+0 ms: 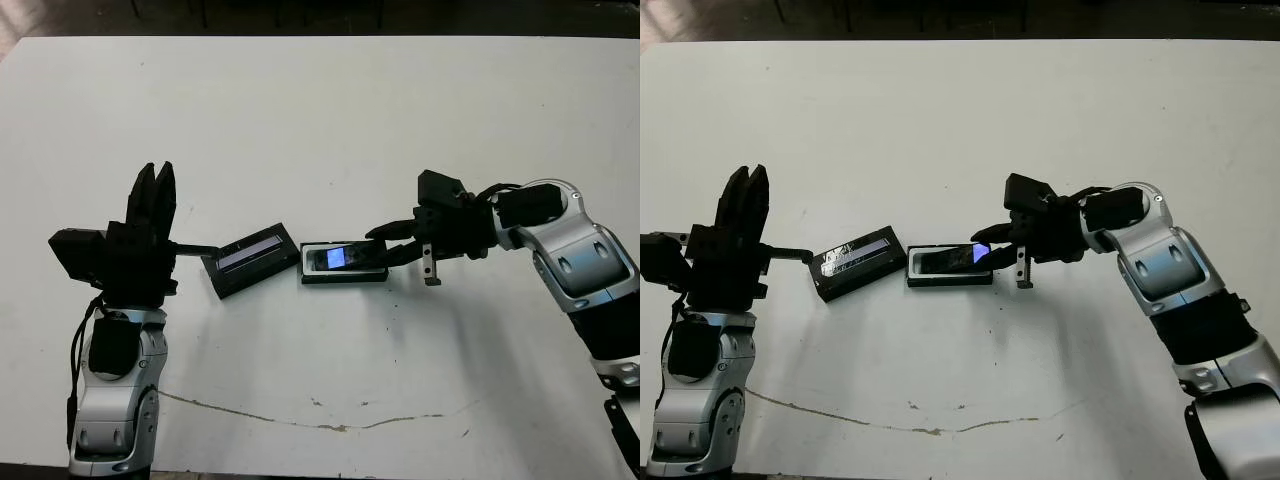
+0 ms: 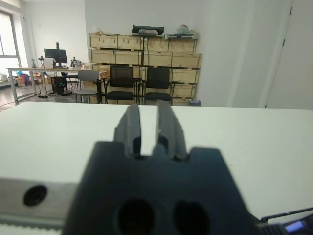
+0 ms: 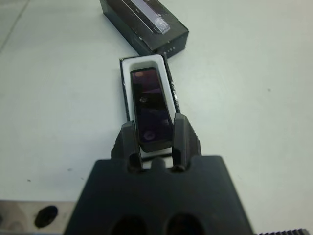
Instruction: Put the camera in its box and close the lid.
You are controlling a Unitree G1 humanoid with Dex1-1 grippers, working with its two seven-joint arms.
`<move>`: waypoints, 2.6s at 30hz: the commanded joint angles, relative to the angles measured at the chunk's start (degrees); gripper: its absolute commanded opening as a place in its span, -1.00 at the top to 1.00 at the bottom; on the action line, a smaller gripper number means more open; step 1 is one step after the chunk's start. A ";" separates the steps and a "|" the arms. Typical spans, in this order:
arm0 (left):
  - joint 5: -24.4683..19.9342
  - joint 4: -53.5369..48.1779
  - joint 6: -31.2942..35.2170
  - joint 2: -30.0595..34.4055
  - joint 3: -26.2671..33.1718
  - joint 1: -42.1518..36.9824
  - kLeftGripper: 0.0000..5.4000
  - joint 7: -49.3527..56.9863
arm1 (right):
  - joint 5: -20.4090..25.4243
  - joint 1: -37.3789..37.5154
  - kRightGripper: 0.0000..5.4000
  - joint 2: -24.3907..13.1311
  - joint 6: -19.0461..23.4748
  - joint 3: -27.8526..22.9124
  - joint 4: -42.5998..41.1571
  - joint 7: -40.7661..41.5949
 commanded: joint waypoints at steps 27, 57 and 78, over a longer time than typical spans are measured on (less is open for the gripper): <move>-0.06 0.70 -0.24 0.08 0.00 1.97 1.00 0.35 | -2.59 -2.71 0.15 -2.86 -8.38 -1.62 -3.92 1.10; -3.43 1.40 3.97 11.42 5.85 -2.25 1.00 -7.90 | 6.09 27.35 0.18 7.00 -13.76 -26.32 -17.03 -34.08; -14.33 20.06 19.05 40.41 -7.42 -26.49 -0.54 -59.50 | 8.81 27.88 1.00 6.49 -10.49 -27.50 -15.53 -35.78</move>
